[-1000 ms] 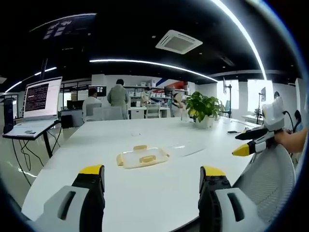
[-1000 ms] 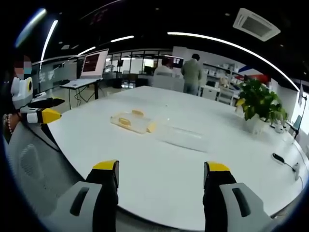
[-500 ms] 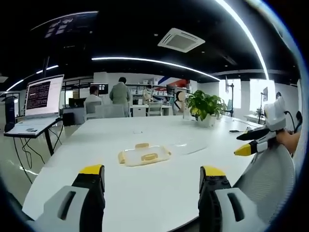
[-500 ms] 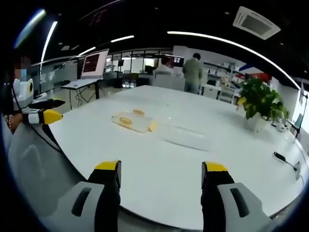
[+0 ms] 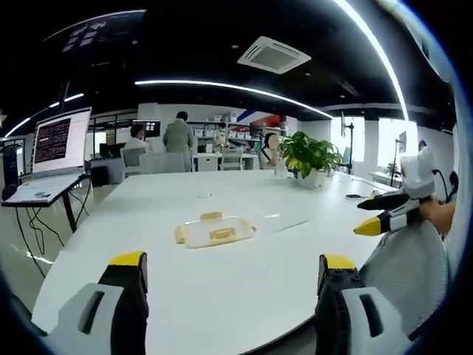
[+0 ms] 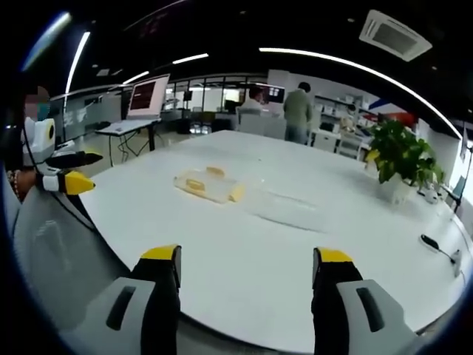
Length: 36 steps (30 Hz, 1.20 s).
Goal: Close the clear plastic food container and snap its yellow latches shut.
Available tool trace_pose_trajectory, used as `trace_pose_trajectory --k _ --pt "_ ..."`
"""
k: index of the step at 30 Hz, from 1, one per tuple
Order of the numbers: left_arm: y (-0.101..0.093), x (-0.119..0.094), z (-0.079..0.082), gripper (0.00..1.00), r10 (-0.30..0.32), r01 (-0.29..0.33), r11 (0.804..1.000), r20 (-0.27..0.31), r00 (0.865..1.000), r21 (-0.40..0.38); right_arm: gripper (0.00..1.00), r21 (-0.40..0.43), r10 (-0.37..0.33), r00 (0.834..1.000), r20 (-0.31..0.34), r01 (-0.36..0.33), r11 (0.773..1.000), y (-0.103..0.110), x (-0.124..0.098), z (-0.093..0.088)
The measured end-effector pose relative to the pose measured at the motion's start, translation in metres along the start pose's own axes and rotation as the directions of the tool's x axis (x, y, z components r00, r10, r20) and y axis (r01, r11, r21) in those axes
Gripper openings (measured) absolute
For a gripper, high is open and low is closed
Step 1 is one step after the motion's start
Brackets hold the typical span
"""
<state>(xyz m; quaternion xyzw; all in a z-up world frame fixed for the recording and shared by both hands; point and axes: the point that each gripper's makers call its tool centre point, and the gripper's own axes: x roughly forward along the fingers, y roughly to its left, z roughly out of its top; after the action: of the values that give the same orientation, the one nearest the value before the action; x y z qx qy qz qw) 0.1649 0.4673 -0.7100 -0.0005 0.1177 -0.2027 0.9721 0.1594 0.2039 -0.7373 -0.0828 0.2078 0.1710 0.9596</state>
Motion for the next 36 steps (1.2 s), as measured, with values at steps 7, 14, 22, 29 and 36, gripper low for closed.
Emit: trace_pose_trajectory --k 7,14,22,29,36 --pt "-0.001 0.0 0.002 0.99 -0.031 0.03 0.997 -0.013 0.999 -0.075 0.71 0.015 0.019 0.999 0.038 -0.02 1.0 0.002 -0.003 0.007" --pt "0.008 0.001 0.009 0.99 -0.036 0.036 0.995 -0.007 0.999 -0.09 0.75 0.021 0.011 1.0 0.02 -0.011 1.0 0.001 -0.002 0.007" --pt "0.033 0.01 0.02 0.99 -0.007 0.007 1.0 -0.004 1.0 -0.025 0.76 0.008 0.002 1.0 0.003 -0.002 1.0 -0.023 0.001 0.014" --pt "0.047 0.03 0.032 0.99 -0.021 0.021 0.999 0.003 1.0 0.031 0.75 -0.013 0.027 0.999 0.028 -0.026 1.0 -0.037 0.016 0.04" --pt "0.071 0.059 0.036 0.99 -0.05 0.049 0.999 -0.01 0.999 -0.021 0.73 -0.054 0.07 0.996 0.054 -0.067 0.996 -0.038 0.04 0.069"
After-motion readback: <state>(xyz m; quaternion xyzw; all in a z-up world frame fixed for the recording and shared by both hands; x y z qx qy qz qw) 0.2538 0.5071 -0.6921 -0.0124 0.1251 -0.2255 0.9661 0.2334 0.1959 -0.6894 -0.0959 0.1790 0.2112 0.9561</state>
